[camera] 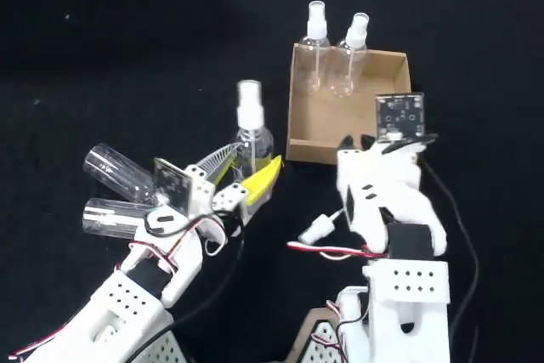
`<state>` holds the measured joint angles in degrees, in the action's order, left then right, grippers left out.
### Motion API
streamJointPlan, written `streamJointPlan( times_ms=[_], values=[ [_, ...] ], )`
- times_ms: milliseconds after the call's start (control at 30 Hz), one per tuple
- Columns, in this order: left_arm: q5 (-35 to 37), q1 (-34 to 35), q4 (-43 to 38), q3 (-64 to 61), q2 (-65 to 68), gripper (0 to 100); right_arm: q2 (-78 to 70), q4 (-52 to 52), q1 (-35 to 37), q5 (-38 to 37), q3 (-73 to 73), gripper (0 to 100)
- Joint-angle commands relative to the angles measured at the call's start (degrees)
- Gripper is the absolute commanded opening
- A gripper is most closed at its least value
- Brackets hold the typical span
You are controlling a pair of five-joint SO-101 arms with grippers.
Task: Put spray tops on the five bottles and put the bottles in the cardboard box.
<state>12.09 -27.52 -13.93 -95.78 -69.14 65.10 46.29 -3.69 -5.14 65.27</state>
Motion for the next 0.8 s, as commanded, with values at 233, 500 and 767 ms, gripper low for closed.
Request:
streamJointPlan(
  times_ms=[233,500,767],
  values=[
    [4.75,0.92,0.18,-1.63,-1.05,3,0.92,-1.23,-1.32,1.14,-1.27,4.3],
    [5.36,0.92,0.18,-1.63,-0.53,3,0.92,-1.14,-4.13,5.36,-1.19,4.3],
    [5.19,4.79,-2.73,0.04,-1.14,3,0.92,-1.23,-3.69,5.36,-0.57,4.3]
  ],
)
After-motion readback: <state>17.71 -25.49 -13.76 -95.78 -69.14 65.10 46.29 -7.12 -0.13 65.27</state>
